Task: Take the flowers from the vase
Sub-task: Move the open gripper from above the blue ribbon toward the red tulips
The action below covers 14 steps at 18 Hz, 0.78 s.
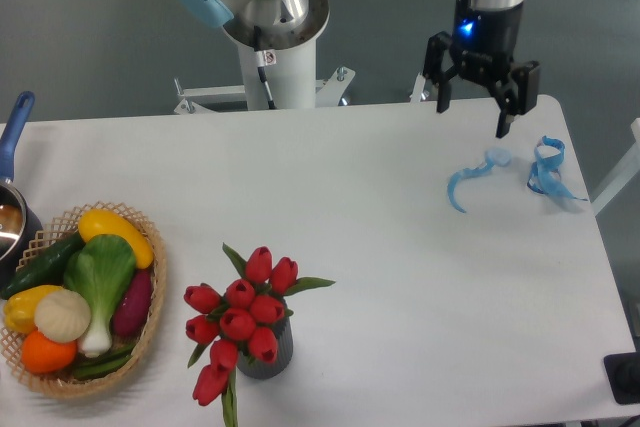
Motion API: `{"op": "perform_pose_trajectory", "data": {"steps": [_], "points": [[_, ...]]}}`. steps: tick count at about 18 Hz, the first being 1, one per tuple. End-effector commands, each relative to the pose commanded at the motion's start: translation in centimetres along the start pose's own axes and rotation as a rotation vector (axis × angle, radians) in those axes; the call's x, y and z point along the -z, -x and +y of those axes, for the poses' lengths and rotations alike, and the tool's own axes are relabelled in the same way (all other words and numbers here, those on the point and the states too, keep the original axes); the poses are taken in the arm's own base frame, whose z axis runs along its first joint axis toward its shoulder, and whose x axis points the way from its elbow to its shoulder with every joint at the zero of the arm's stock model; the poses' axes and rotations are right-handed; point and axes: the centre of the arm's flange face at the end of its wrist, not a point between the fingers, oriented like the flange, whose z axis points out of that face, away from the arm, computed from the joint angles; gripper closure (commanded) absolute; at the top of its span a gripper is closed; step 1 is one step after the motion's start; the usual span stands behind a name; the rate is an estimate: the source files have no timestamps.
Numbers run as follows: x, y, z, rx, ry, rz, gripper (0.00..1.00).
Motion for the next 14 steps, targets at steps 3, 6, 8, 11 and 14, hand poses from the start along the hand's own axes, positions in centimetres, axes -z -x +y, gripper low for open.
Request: {"op": "perform_pose_trajectory", "data": {"steps": [3, 6, 8, 11, 14], "points": [[-2.4, -0.5, -1.7, 0.017, -0.059, 0.037, 0.0], [-4.6, -1.4, -3.0, 0.03, -0.134, 0.089, 0.0], [-6.3, -1.6, -4.4, 0.017, -0.238, 0.121, 0.0], [-8.2, -2.4, -7.1, 0.033, -0.411, 0.178, 0.0], [-9.9, -3.3, -9.2, 0.022, -0.484, 0.229, 0.0]]}}
